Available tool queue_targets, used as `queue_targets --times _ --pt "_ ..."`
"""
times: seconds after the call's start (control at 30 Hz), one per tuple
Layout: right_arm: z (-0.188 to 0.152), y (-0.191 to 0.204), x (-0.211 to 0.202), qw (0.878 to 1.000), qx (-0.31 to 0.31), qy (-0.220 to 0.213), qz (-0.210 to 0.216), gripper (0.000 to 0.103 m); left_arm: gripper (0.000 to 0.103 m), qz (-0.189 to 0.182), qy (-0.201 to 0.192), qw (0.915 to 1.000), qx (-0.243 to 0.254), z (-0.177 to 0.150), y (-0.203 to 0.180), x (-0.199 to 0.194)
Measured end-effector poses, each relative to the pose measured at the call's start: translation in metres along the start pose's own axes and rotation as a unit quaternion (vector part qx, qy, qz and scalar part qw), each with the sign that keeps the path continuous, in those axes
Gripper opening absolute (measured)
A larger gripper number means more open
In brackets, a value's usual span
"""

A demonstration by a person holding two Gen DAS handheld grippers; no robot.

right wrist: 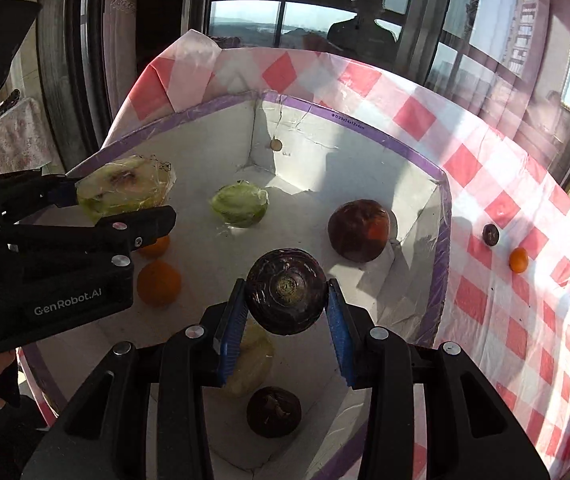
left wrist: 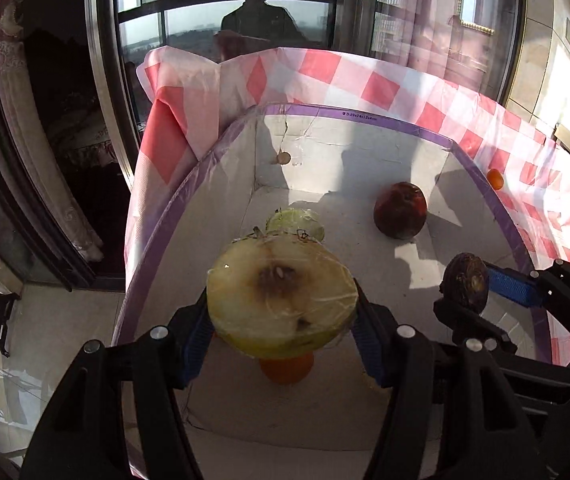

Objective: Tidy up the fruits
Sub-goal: 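Open both tools over the box to drop the passion fruit and pear half, then move both open tools back over the orange and passion fruit on the table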

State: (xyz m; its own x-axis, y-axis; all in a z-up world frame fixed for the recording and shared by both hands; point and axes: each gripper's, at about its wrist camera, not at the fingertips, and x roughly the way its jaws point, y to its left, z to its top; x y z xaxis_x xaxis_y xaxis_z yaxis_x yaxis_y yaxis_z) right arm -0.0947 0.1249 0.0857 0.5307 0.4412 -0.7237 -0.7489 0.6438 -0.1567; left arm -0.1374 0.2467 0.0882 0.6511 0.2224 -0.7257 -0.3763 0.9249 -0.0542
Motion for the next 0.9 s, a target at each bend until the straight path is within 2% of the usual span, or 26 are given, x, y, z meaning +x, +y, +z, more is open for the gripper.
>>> queue_targets --times 0.13,0.33,0.67,0.8,0.83,0.9 --pt "0.001 -0.004 0.014 0.999 0.001 0.033 -0.008 0.04 0.062 -0.012 0.033 0.9993 0.007 0.002 -0.002 0.008" --pt "0.0 -0.004 0.016 0.999 0.008 0.04 -0.019 0.043 0.063 -0.035 0.055 0.9978 -0.011 0.003 0.003 0.015" --pt "0.001 -0.005 0.014 0.999 0.018 0.032 -0.011 0.047 0.069 -0.06 0.058 0.9961 -0.03 0.004 0.008 0.015" --pt "0.001 -0.01 0.009 0.999 0.034 0.012 0.003 0.055 0.07 -0.064 0.058 0.9954 -0.04 0.005 0.009 0.014" --pt "-0.001 -0.012 0.006 0.999 0.039 0.003 0.007 0.056 0.071 -0.066 0.051 0.9954 -0.046 0.005 0.009 0.012" --pt "-0.003 -0.016 -0.003 0.998 0.052 -0.028 0.017 0.061 0.083 -0.061 0.014 0.9967 -0.051 0.007 0.006 -0.003"
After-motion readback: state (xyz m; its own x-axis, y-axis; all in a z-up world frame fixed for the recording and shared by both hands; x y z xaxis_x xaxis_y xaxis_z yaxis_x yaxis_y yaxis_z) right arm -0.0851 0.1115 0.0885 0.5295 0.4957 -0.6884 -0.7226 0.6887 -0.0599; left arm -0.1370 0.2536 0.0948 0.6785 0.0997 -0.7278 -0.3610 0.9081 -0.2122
